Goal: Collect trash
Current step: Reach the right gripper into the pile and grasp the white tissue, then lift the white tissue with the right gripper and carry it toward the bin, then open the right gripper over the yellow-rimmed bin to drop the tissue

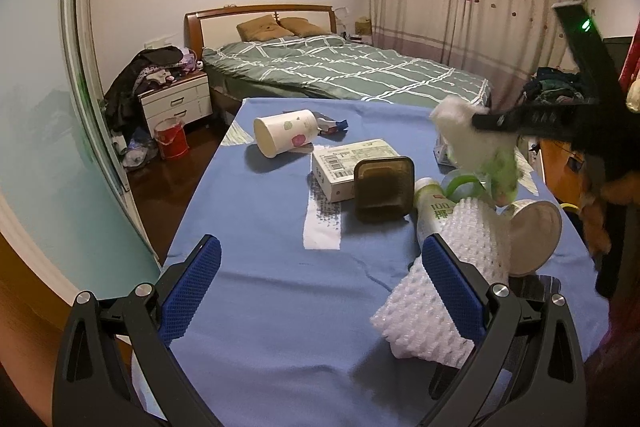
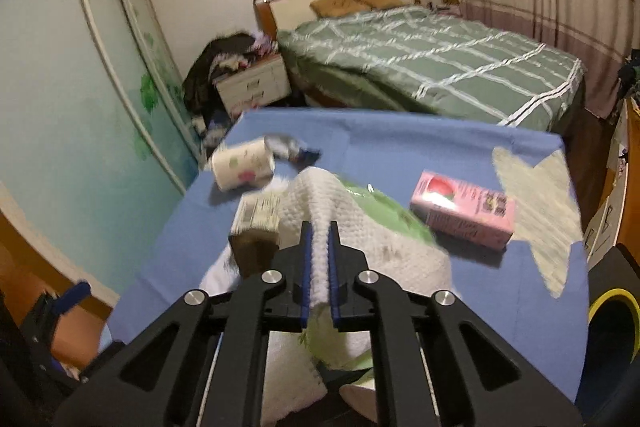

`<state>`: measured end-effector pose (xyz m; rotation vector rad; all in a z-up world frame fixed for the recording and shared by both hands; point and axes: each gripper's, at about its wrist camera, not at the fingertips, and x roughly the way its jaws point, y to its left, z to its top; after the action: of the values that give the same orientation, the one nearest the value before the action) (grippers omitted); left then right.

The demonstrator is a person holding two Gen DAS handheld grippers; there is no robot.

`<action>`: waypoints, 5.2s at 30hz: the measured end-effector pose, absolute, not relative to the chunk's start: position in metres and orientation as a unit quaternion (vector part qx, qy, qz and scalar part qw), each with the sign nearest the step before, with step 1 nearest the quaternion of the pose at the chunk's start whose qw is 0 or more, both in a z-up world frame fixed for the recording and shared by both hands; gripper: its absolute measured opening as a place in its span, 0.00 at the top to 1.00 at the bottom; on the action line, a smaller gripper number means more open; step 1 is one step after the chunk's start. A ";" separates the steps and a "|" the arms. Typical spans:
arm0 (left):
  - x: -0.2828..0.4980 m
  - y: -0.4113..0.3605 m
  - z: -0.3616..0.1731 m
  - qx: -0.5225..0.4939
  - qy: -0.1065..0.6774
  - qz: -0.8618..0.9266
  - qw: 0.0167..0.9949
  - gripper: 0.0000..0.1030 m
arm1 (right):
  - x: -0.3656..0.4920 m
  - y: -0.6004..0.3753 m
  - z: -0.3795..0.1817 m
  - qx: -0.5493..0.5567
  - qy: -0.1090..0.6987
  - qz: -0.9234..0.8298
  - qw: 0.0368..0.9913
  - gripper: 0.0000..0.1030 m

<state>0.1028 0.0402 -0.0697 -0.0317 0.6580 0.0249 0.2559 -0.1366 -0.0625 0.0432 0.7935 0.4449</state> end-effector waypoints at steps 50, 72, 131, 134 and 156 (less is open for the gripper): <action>0.099 0.030 -0.068 -0.007 0.321 -0.002 0.947 0.04 | 0.244 -0.166 -0.004 0.067 0.316 0.223 0.920 0.98; 0.090 -0.022 -0.054 0.019 0.305 -0.049 0.951 0.04 | 0.211 -0.231 0.097 0.013 0.232 0.167 0.958 0.98; 0.103 -0.062 -0.077 0.054 0.344 -0.055 0.936 0.04 | 0.176 -0.489 -0.103 0.130 0.367 -0.126 0.913 0.58; 0.100 -0.065 -0.077 0.052 0.347 -0.066 0.934 0.04 | 0.168 -0.478 -0.107 0.133 0.365 -0.112 0.915 0.56; 0.132 -0.202 -0.104 0.141 0.354 -0.179 0.907 0.04 | 0.140 -0.448 -0.102 0.147 0.350 -0.062 0.923 0.51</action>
<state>0.1320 -0.2017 -0.1039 0.2914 0.7317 -0.3686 0.1397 -0.4476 -0.1022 0.3012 0.7186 -0.1271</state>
